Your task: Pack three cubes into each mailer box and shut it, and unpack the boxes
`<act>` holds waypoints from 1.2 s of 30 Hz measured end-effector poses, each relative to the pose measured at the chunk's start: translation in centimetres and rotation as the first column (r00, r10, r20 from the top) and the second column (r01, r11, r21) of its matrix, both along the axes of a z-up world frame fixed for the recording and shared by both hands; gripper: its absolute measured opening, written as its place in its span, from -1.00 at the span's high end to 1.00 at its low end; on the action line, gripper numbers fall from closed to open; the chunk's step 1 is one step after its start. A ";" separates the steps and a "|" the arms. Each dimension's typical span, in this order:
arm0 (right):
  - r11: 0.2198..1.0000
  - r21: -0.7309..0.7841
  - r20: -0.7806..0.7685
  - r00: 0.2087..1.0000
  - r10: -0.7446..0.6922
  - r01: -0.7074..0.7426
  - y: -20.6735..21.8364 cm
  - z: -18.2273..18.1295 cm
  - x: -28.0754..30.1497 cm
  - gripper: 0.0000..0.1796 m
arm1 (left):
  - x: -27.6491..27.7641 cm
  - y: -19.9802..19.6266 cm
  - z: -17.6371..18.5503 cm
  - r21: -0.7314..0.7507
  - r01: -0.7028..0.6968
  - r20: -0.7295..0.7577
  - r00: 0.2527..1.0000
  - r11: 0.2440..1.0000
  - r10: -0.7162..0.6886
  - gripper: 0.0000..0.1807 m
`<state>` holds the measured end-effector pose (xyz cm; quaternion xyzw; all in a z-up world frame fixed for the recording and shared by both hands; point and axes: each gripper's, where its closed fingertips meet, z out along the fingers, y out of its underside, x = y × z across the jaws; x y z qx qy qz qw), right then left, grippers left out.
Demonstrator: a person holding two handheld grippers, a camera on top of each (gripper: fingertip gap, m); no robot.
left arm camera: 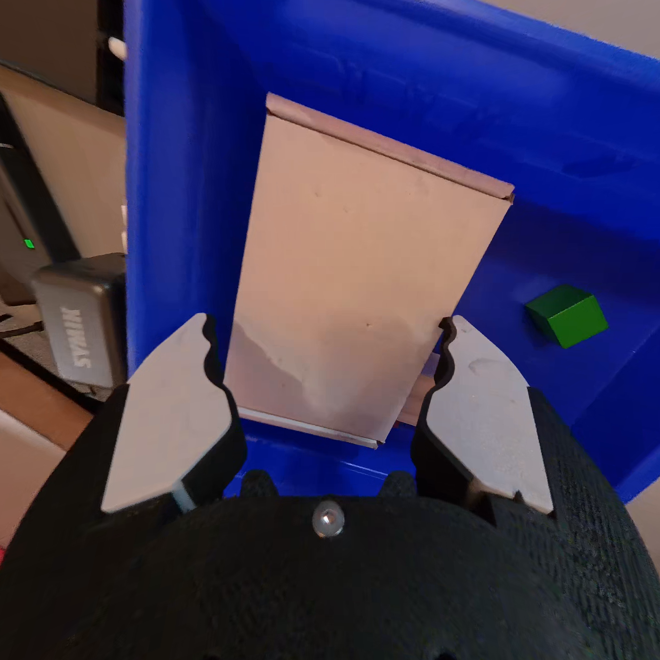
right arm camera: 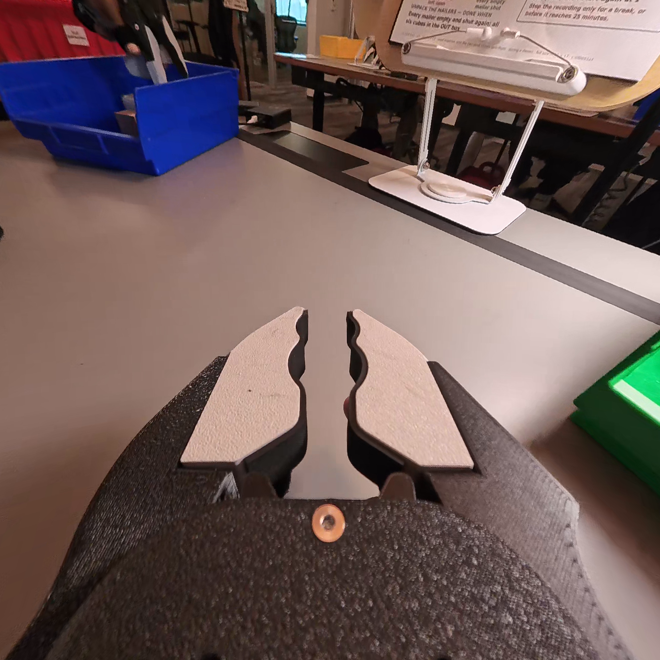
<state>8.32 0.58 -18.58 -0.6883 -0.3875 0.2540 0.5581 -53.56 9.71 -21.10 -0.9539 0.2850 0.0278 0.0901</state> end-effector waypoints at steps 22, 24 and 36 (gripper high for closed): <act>0.998 -0.057 -0.018 1.000 -0.013 0.012 0.7 -0.4 -0.1 0.80 | 0.6 -2.3 0.8 -0.060 0.122 -0.162 0.978 0.991 -0.131 -0.44; 0.999 -0.044 -0.003 1.000 0.002 -0.002 0.4 -0.4 -0.3 0.80 | 1.2 -2.3 4.2 0.038 0.106 -0.123 0.987 0.994 -0.100 -0.44; 0.968 0.065 0.259 0.941 0.218 -0.243 -3.9 -0.6 -4.3 0.26 | 25.7 -11.9 12.1 0.247 0.495 0.225 0.807 0.833 -0.546 -0.44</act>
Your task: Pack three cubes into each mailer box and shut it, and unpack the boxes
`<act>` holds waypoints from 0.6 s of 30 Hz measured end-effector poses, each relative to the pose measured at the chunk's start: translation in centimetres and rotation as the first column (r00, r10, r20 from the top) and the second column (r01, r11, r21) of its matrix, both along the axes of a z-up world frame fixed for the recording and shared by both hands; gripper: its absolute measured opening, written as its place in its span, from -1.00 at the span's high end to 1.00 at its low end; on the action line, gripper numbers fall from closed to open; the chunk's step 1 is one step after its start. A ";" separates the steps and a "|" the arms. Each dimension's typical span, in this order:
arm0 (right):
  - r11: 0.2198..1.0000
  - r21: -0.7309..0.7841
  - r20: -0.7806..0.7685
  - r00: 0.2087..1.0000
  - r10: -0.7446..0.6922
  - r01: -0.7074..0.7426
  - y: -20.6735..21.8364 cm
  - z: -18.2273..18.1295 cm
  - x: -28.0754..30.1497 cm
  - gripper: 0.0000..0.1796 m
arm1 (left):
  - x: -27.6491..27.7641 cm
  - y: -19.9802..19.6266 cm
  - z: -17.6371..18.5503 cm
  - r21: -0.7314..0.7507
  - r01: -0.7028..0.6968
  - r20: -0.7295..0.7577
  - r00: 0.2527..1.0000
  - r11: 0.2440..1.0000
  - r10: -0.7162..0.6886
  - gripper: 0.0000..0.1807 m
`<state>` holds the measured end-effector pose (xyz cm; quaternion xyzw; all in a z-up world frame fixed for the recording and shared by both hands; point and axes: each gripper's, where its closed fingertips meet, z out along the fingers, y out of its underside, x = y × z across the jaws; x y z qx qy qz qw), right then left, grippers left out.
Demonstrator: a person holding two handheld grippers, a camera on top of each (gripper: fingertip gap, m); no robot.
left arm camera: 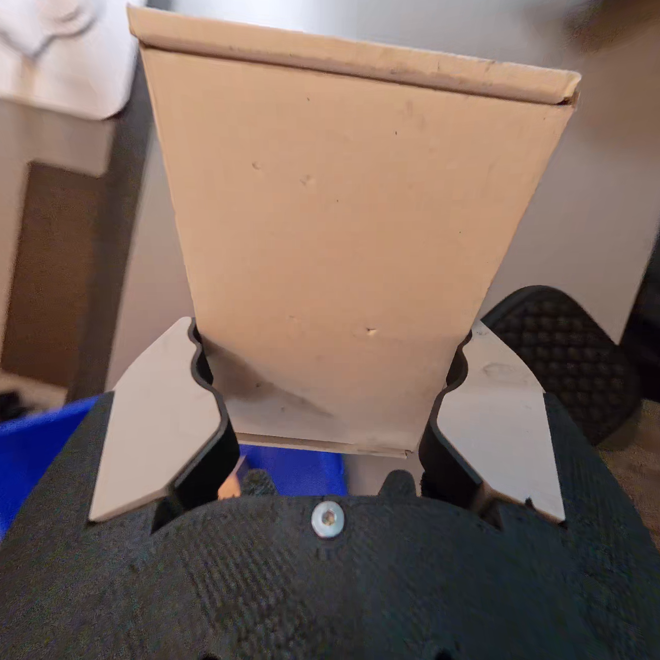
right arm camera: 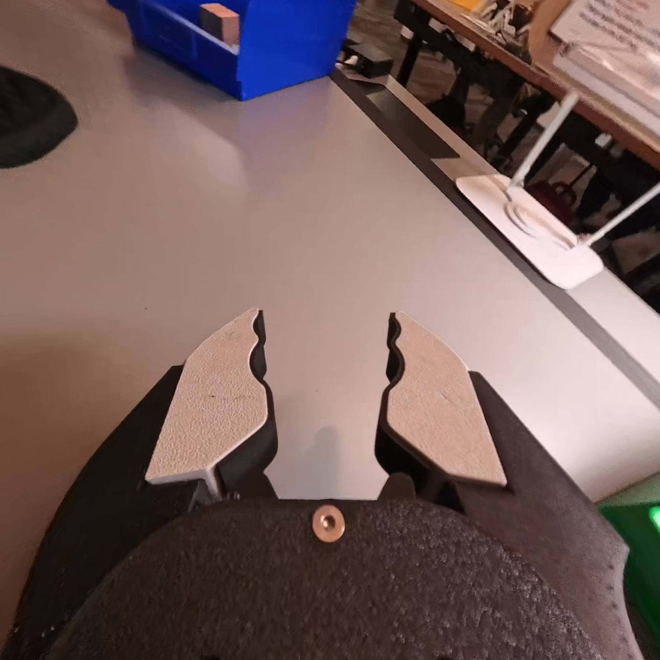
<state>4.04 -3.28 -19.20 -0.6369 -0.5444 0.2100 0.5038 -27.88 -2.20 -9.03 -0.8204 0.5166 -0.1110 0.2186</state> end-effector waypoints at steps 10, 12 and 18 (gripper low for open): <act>0.855 0.461 0.315 0.944 0.095 -0.239 -4.3 -2.0 -3.4 -0.04 | 18.1 -4.8 -12.5 -0.226 0.267 -0.067 0.955 0.937 -0.288 -0.44; 0.793 0.546 0.363 0.929 0.067 -0.271 -4.2 -2.0 -3.4 -0.09 | 20.2 -5.2 -13.8 -0.275 0.292 -0.074 0.943 0.916 -0.323 -0.44; 0.662 0.674 0.388 0.920 0.060 -0.328 -4.8 -1.1 -4.8 -0.04 | 24.2 -5.4 -13.3 -0.358 0.314 -0.039 0.936 0.879 -0.351 -0.43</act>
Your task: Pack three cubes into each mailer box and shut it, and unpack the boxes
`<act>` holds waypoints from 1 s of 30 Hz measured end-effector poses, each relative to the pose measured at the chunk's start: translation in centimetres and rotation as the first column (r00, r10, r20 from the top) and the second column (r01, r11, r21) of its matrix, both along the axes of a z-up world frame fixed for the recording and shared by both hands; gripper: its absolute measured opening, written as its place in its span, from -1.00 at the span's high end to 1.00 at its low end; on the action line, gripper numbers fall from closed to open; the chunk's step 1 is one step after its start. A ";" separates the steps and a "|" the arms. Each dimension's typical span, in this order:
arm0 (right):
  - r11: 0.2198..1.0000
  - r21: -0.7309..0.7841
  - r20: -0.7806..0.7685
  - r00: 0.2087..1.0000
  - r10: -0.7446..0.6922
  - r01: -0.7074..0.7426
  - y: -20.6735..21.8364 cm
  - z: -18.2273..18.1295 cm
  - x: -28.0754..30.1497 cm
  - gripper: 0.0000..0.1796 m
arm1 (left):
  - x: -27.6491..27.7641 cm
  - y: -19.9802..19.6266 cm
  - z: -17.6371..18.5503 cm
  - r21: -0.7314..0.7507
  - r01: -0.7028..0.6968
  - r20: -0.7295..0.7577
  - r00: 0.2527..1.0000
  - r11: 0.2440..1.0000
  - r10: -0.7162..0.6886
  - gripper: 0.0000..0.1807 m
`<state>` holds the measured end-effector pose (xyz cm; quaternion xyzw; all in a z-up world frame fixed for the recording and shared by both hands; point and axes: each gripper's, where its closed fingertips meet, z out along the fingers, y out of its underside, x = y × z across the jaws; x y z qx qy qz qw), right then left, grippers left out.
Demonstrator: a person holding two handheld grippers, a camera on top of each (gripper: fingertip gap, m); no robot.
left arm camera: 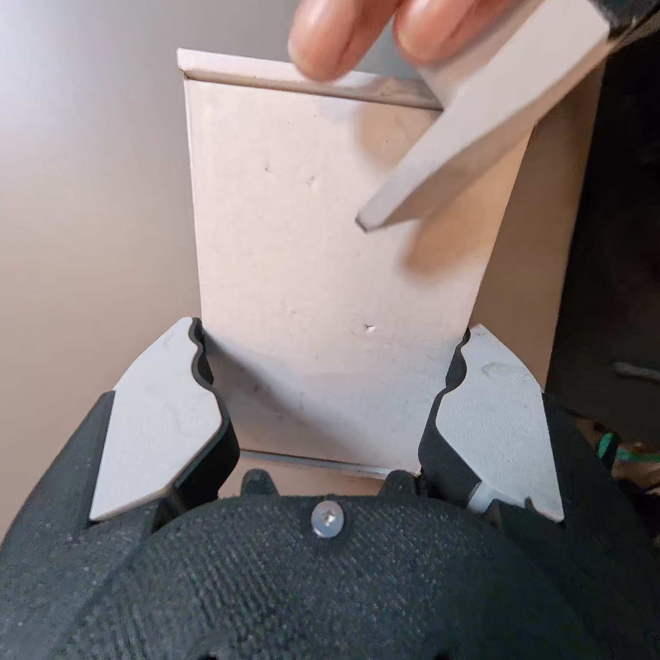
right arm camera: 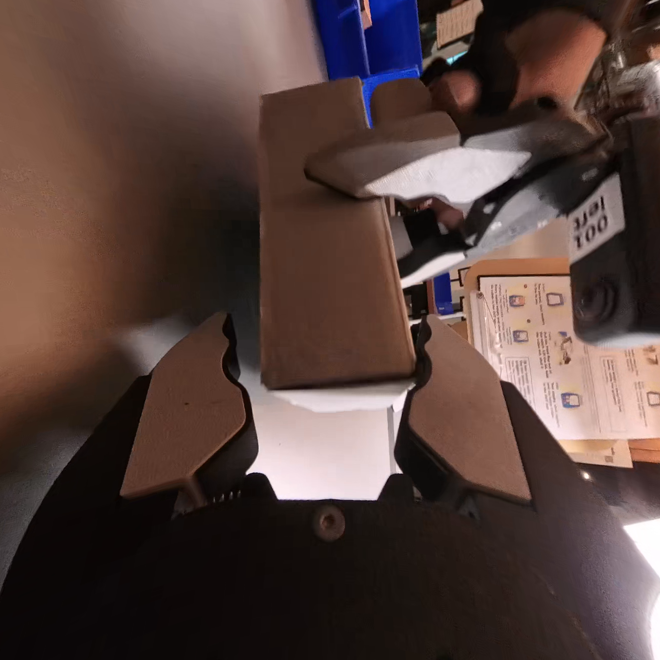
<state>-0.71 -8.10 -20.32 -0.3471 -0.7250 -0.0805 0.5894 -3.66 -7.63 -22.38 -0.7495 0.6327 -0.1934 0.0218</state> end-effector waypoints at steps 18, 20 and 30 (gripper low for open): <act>0.440 -0.869 -0.246 0.969 0.007 -0.224 0.6 2.5 2.6 0.12 | 0.0 0.6 3.6 0.355 -0.419 0.678 0.730 0.836 0.079 -0.02; 0.415 -0.888 -0.220 0.975 -0.005 -0.198 0.8 1.9 2.2 0.12 | 0.1 0.6 2.6 0.417 -0.393 0.637 0.770 0.820 0.045 0.13; 0.855 -0.509 0.071 0.994 -0.080 0.105 2.0 5.6 2.1 0.37 | -0.2 1.2 1.9 0.333 -0.465 0.616 0.766 0.821 0.184 0.15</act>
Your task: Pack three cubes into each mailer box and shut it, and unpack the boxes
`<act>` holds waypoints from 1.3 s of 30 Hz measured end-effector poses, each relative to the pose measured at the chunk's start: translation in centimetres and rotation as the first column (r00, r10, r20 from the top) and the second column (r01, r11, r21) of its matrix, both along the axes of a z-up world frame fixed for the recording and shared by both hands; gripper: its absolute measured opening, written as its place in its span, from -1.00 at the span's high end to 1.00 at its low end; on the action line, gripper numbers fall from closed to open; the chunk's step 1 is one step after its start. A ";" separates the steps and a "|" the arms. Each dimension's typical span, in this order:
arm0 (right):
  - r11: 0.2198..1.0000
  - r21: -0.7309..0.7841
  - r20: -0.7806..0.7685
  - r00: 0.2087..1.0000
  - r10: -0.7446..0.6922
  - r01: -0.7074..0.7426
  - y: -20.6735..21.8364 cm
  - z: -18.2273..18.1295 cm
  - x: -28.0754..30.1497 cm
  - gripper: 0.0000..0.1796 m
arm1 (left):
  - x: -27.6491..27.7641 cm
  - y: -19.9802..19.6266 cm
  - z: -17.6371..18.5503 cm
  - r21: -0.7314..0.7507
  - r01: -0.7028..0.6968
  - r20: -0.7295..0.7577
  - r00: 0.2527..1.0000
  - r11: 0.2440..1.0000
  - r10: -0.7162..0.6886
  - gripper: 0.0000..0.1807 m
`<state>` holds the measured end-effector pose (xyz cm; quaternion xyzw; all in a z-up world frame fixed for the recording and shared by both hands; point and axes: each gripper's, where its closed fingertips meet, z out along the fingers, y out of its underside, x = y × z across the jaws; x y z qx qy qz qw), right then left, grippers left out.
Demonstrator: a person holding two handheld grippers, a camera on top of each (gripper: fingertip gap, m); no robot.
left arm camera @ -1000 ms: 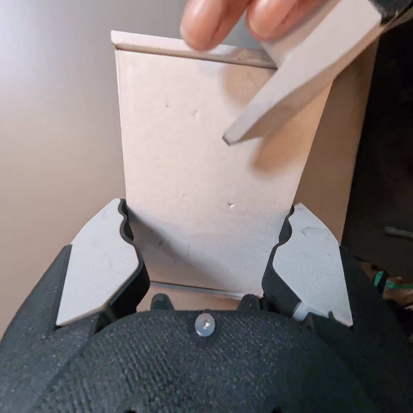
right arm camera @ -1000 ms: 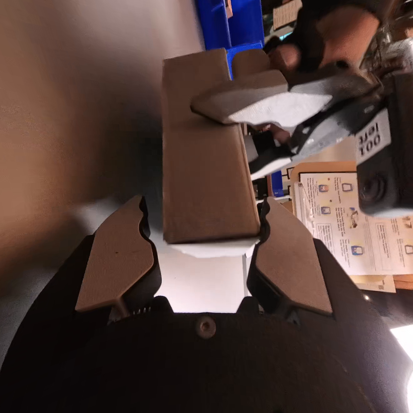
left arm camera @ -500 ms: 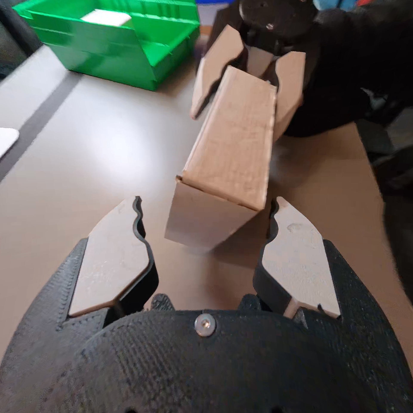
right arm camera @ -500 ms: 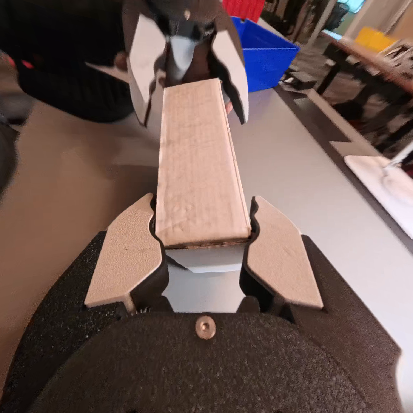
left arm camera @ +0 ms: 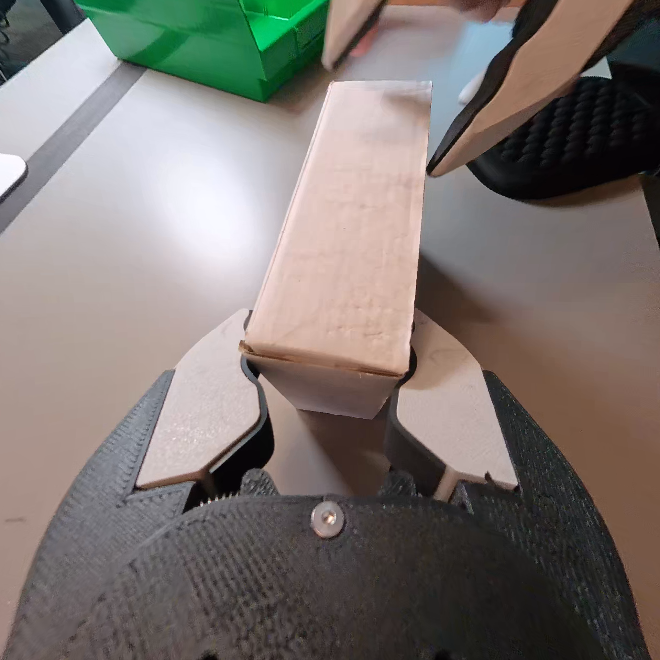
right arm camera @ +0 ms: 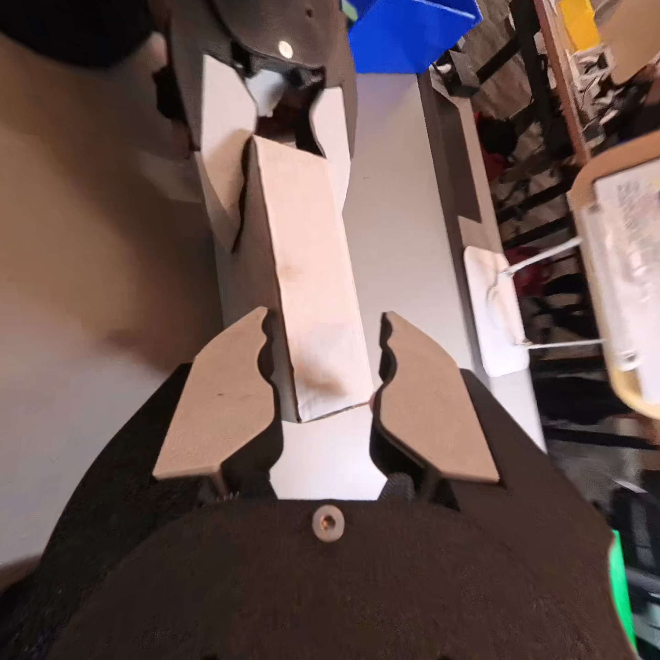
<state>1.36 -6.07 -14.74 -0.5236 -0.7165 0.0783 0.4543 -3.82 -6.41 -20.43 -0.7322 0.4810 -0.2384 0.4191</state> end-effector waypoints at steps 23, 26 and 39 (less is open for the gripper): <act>0.995 0.091 0.247 0.969 0.019 -0.043 -1.8 0.1 -2.3 0.66 | -0.1 -0.9 -0.1 -0.012 -0.029 -0.021 0.999 1.000 0.029 0.16; 0.978 0.203 0.278 0.961 -0.003 -0.056 -1.7 0.5 -2.6 0.60 | -0.2 -0.9 -0.1 -0.015 -0.021 -0.015 1.000 1.000 0.020 0.16; 0.861 0.503 0.286 0.955 -0.079 -0.079 -0.7 0.2 -3.8 0.93 | -0.4 -1.0 0.6 0.103 0.024 -0.047 0.999 0.994 -0.019 0.19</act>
